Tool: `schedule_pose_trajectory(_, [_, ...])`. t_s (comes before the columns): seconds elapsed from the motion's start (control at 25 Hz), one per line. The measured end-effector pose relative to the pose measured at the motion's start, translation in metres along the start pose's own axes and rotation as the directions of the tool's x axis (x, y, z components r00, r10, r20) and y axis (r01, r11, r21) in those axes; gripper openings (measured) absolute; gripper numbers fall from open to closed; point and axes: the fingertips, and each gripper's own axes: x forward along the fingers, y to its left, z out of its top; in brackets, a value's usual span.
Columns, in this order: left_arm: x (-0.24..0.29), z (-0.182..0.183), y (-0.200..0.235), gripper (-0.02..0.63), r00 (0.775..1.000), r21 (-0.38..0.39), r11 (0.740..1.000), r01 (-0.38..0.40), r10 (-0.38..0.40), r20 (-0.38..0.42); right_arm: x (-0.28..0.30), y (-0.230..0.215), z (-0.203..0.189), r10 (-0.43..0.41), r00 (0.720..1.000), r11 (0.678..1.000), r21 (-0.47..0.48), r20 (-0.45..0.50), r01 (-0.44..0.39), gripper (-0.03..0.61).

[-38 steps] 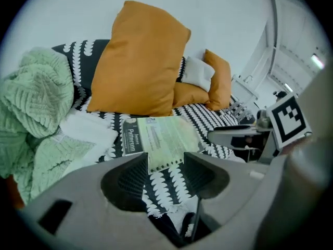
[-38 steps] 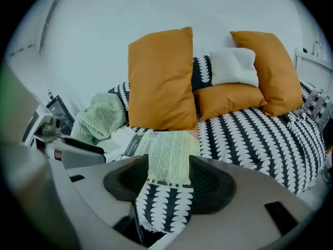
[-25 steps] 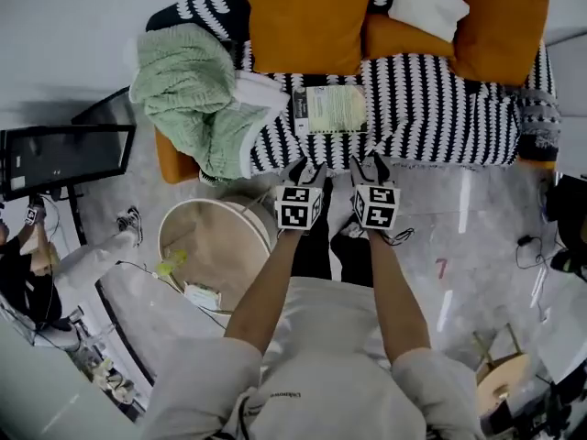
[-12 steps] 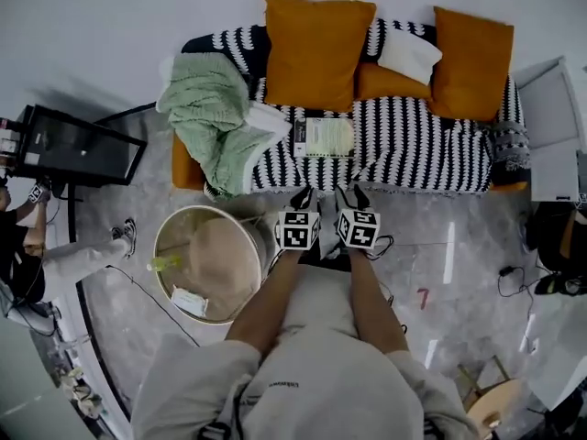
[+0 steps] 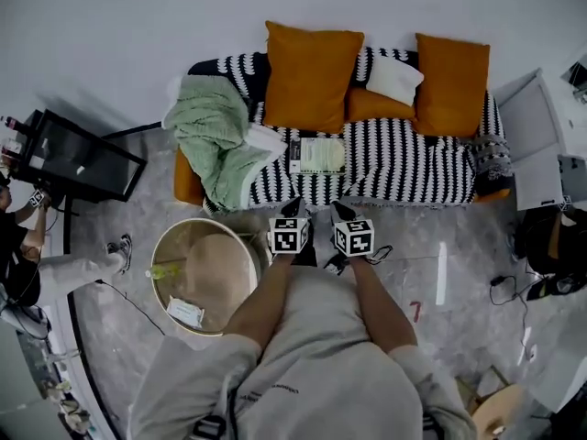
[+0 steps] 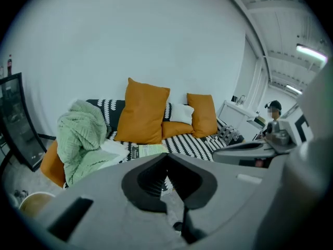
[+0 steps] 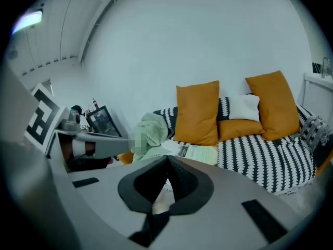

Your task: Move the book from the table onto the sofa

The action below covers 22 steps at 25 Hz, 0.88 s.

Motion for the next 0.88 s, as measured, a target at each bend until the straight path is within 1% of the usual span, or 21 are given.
schedule_pose_trajectory(0.08, [-0.003, 0.001, 0.005, 0.01, 1.0, -0.02, 1.0, -0.01, 0.01, 0.018, -0.003, 0.003, -0.007, 0.01, 1.0, 1.0, 0.011, -0.006, -0.01, 0.008])
schedule_pose_trajectory(0.16, [-0.005, -0.002, 0.004, 0.009, 1.0, -0.042, 0.999, -0.009, 0.01, 0.025, -0.007, -0.002, -0.011, -0.011, 1.0, 1.0, 0.025, -0.002, 0.011, 0.008])
schedule_pose_trajectory(0.36, [-0.008, -0.015, -0.005, 0.009, 1.0, -0.041, 0.999, 0.009, -0.008, 0.011, -0.025, -0.016, -0.02, -0.077, 0.997, 0.997, 0.023, 0.008, 0.077, 0.008])
schedule_pose_trajectory(0.52, [-0.011, -0.016, -0.008, 0.009, 1.0, -0.058, 0.998, 0.005, -0.003, 0.028, -0.039, -0.02, -0.022, -0.089, 0.996, 0.996, 0.025, 0.029, 0.088, 0.008])
schedule_pose_trajectory(0.72, [-0.008, -0.025, -0.023, 0.009, 1.0, -0.035, 0.999, 0.0, 0.0, 0.011, -0.054, -0.031, -0.024, -0.104, 0.993, 0.994, 0.047, 0.06, 0.101, 0.008])
schedule_pose_trajectory(0.88, [-0.01, -0.033, -0.03, 0.009, 1.0, -0.017, 1.0, 0.023, -0.023, 0.001, -0.055, -0.03, -0.025, -0.095, 0.993, 0.995, 0.048, 0.063, 0.092, 0.008])
